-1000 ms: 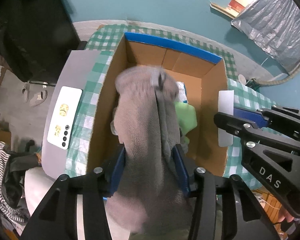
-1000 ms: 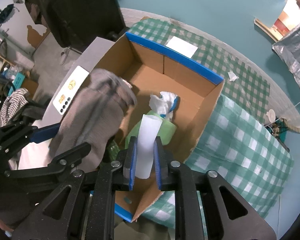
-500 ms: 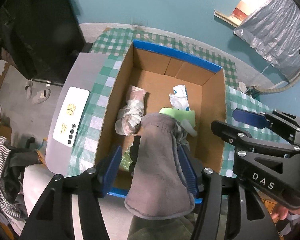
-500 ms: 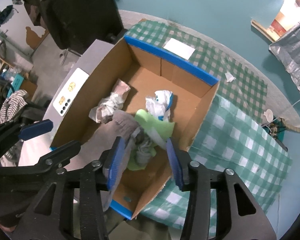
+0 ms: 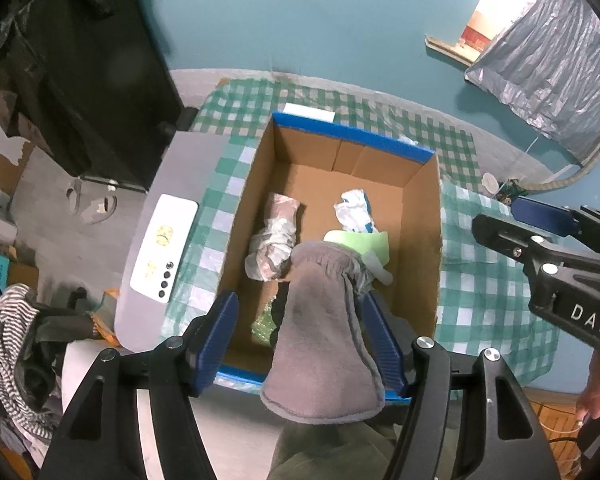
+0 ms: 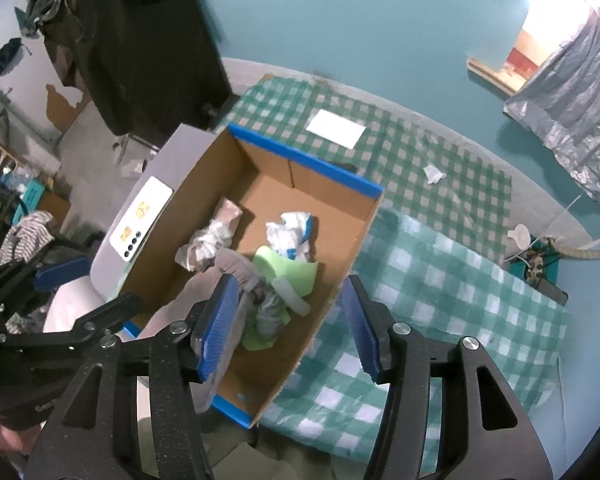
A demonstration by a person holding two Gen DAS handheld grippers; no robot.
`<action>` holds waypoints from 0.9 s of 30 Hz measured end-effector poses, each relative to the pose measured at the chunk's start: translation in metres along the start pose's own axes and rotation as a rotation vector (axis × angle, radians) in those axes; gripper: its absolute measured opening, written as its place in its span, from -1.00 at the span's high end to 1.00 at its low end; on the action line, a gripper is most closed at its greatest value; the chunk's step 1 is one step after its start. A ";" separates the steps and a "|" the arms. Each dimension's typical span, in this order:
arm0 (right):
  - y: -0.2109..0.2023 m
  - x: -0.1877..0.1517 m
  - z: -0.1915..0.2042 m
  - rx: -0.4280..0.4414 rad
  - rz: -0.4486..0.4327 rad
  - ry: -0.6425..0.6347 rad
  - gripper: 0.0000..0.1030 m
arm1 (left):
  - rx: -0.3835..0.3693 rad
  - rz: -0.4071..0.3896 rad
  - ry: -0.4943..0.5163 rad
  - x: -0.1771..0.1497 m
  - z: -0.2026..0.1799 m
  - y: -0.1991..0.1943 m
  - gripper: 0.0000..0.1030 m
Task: Organize soft objects
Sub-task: 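Open the left gripper to drop the towel mitt into the box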
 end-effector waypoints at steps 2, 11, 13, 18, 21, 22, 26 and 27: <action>-0.008 0.003 -0.004 -0.013 -0.014 0.000 -0.07 | 0.004 -0.020 0.003 0.004 -0.001 -0.007 -0.44; -0.039 0.010 -0.017 -0.046 -0.078 0.006 -0.10 | 0.006 -0.083 0.007 0.020 -0.009 -0.031 -0.65; -0.044 0.010 -0.020 -0.060 -0.091 0.015 -0.10 | 0.007 -0.078 0.010 0.020 -0.012 -0.033 -0.65; -0.055 0.006 -0.027 -0.077 -0.113 0.018 -0.12 | 0.011 -0.089 0.004 0.020 -0.014 -0.039 -0.65; -0.059 0.004 -0.032 -0.083 -0.118 0.025 -0.12 | 0.023 -0.107 0.012 0.022 -0.016 -0.045 -0.66; -0.061 0.004 -0.034 -0.086 -0.119 0.031 -0.12 | 0.029 -0.112 0.016 0.022 -0.017 -0.046 -0.66; -0.067 0.001 -0.043 -0.100 -0.127 0.053 -0.12 | 0.016 -0.119 0.019 0.023 -0.022 -0.051 -0.67; -0.069 0.000 -0.044 -0.103 -0.131 0.057 -0.12 | 0.012 -0.120 0.015 0.023 -0.023 -0.052 -0.66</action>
Point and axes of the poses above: each gripper's, at about its wrist camera, not at the fingertips, and y roughly the way its jaws point, z to its left, x to its top, the point moved 9 cm from there along y, roughly the way its jaws point, and after that the axes turned 10 degrees about -z, right-handed, at the moved point
